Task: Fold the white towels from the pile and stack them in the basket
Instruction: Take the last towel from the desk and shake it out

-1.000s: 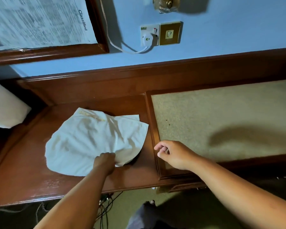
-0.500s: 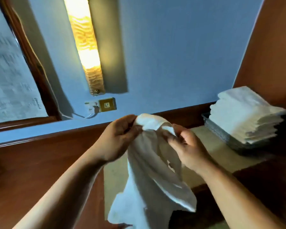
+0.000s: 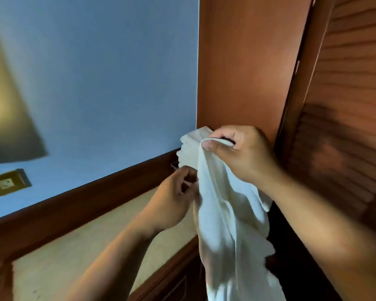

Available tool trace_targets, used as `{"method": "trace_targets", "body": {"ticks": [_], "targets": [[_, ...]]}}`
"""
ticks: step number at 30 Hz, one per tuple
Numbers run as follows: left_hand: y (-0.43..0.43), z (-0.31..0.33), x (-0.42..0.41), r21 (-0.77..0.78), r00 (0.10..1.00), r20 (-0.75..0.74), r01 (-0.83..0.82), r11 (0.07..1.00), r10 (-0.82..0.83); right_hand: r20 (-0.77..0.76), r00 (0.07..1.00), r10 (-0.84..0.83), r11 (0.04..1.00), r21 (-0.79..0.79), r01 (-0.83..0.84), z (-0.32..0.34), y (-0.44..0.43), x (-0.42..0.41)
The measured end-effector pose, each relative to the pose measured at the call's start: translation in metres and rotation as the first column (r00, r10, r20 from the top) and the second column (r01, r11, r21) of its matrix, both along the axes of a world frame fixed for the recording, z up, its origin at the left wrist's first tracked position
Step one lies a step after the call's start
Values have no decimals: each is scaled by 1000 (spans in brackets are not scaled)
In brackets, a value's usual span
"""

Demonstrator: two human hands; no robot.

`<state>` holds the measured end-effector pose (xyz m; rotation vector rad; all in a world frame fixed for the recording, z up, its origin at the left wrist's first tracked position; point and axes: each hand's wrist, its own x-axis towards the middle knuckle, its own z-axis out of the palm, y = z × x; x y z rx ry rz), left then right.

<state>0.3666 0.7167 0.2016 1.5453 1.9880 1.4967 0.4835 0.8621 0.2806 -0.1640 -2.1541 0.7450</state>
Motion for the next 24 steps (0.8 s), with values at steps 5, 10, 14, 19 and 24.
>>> {"method": "trace_targets", "body": {"ticks": [5, 10, 14, 19, 24], "targets": [[40, -38, 39, 179, 883, 447, 73, 981, -147, -1, 988, -155, 988, -14, 155, -33, 31, 2], [95, -76, 25, 57, 957, 222, -204, 977, 187, 1, 988, -157, 986, -50, 157, -53, 57, -5], [118, -111, -34, -96, 919, 196, -328, 940, 341, -48, 983, -179, 975, -143, 171, -53, 87, -14], [107, -149, -82, -211, 858, 236, -413, 886, 456, 492, 869, -57, 970, -178, 164, -117, 126, -29], [90, -128, -126, -90, 825, 206, -519, 850, 526, 706, 708, -21, 949, -209, 236, -204, 169, -26]]}}
